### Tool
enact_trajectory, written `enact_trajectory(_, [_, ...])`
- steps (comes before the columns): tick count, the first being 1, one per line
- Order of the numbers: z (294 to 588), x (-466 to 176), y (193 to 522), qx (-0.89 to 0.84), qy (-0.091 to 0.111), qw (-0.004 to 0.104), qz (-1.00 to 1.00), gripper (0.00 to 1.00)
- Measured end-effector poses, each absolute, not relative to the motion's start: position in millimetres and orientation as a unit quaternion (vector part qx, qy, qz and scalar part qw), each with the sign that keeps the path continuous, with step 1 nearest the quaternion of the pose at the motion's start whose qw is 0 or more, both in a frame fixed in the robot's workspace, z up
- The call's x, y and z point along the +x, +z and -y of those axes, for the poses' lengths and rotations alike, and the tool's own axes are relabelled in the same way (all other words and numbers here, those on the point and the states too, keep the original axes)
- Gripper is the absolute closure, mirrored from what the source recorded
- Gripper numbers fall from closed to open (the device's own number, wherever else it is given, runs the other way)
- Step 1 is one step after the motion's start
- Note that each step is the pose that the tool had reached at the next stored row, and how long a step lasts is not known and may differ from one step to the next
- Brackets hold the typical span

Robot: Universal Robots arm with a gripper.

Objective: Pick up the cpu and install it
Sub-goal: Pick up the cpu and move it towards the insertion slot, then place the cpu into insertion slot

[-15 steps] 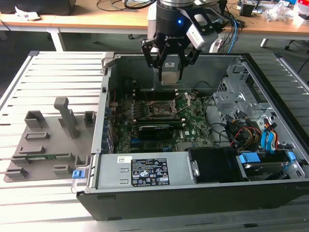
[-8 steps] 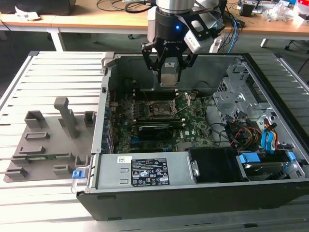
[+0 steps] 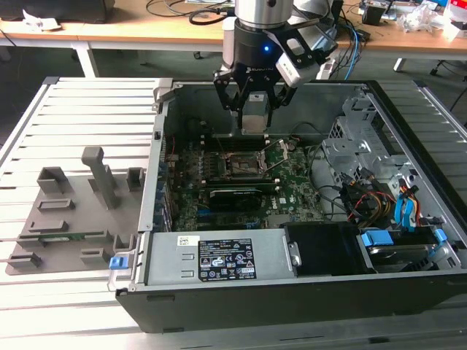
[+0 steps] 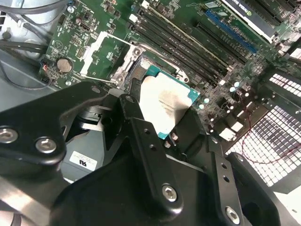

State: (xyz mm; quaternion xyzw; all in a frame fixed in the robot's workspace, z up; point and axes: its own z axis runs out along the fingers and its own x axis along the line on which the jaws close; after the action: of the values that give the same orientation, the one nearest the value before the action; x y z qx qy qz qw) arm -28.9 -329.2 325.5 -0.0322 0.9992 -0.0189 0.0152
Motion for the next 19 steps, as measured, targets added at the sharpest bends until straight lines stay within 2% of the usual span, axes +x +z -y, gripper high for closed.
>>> enact_trajectory(19, [327.1,-28.8,324.8,-0.025,-0.021,0.015,-0.999,0.46])
